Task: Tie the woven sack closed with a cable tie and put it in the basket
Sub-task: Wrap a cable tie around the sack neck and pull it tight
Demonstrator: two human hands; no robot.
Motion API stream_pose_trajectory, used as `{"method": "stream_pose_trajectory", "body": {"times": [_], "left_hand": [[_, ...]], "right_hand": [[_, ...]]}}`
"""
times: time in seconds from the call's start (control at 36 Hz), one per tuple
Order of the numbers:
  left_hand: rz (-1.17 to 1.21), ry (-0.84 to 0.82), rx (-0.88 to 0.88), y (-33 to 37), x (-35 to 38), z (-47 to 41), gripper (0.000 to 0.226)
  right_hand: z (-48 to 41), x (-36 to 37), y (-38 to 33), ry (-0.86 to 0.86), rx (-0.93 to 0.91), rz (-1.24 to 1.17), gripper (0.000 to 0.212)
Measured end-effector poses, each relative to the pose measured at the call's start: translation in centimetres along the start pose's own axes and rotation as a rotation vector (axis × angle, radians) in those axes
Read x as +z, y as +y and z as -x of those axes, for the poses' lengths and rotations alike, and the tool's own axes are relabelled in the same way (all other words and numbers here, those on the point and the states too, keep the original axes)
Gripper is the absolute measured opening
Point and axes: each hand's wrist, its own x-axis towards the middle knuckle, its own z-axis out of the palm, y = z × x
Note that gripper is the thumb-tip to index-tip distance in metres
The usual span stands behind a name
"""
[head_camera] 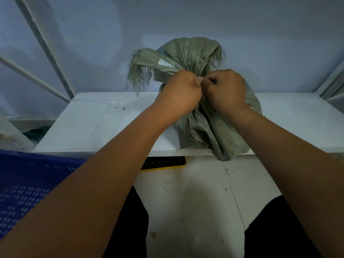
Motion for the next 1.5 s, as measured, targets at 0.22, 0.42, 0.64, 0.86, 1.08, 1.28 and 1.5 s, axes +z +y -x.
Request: {"method": "stream_pose_trajectory", "body": {"times": [0.22,0.42,0.64,0.86,1.08,1.28,1.5], "left_hand": [[0.337,-0.122,-0.302,-0.1,-0.7,0.1,0.023],[0.658,-0.114,-0.494,-1.1,-1.9,-0.5,0.027],[1.025,-0.103,-0.67,-2.5,-2.4,-0.5,0.027],[0.611,0.005,-0.378,-2.4,-1.0,-0.7,0.01],[0.188,0.12,0.213,-2.2,-0.1,-0.1,0.023],[0.015,0.036,0.312,-2.7,0.2,-0.1,0.057],[-0.259,-0.038,0.173,-3.6,1.0,-0.4,0.08]], "right_hand": [[0.2,0.4,1.9,0.017,-0.106,-0.001,0.04],[-0.4,0.3,2.8,0.031,0.044,-0.191,0.033],[-0.7,0.5,3.3,-0.033,0.197,-0.375,0.04],[-0.5,0.6,3.3,-0.175,0.25,-0.532,0.041],[-0.3,0.7,2.9,-0.31,0.369,-0.731,0.028],[0.0,0.5,2.7,-0.404,0.326,-0.744,0.025],[0.1,-0.1,1.8,-0.491,0.334,-0.859,0.018]]}}
